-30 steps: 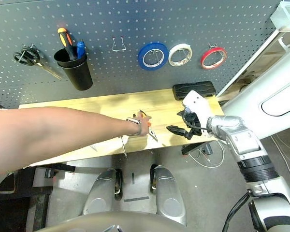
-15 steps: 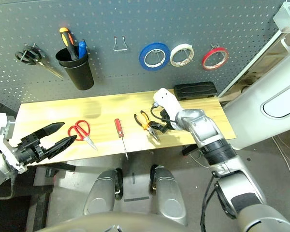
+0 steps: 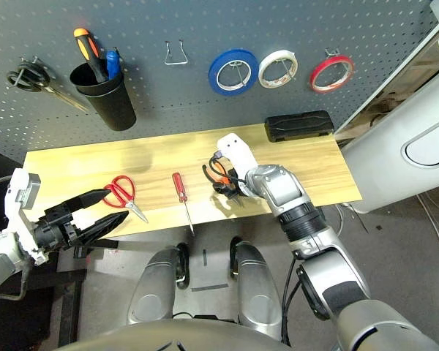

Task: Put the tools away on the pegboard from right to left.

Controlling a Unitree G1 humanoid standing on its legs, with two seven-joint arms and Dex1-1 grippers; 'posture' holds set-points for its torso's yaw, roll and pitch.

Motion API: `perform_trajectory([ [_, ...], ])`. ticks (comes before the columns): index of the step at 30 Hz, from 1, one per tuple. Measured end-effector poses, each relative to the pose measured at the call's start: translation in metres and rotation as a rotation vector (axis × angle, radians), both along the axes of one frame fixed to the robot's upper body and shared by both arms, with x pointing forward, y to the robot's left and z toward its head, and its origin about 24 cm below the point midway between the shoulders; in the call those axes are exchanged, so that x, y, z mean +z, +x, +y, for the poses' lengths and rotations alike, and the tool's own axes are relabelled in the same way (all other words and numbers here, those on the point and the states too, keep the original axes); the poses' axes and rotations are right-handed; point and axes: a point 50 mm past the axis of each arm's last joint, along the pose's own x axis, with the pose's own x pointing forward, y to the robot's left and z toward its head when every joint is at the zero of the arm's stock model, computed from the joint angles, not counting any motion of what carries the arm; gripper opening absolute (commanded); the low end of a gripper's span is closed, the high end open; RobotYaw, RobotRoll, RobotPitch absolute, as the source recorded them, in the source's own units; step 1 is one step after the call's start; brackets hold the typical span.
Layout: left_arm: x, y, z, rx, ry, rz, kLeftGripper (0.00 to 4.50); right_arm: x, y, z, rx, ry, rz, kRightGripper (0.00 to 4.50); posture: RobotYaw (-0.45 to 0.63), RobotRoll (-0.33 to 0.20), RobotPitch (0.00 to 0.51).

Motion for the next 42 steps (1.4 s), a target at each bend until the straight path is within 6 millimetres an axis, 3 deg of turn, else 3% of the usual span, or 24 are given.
perform_trajectory([
  [23,0.004,-0.004,-0.008,-0.008,-0.006,0.009,4.50,-0.020,0.021,0.031,-0.034,-0.039,0.055,4.45,0.09,0.000,0.326],
  [27,0.005,-0.004,-0.010,-0.001,-0.009,-0.001,4.50,-0.023,0.022,0.036,-0.036,-0.050,0.041,3.10,0.10,0.000,0.307],
  [28,0.005,-0.003,-0.010,0.001,-0.011,-0.003,4.50,-0.023,0.023,0.036,-0.037,-0.050,0.038,3.01,0.10,0.000,0.304],
  [37,0.006,0.004,-0.015,0.010,-0.030,-0.049,4.50,-0.021,0.025,0.022,-0.042,-0.057,0.016,3.01,0.10,0.000,0.266],
  [42,0.001,0.008,-0.013,0.025,-0.030,-0.047,4.50,0.010,0.019,0.011,-0.030,-0.009,-0.115,3.01,0.06,0.000,0.240],
])
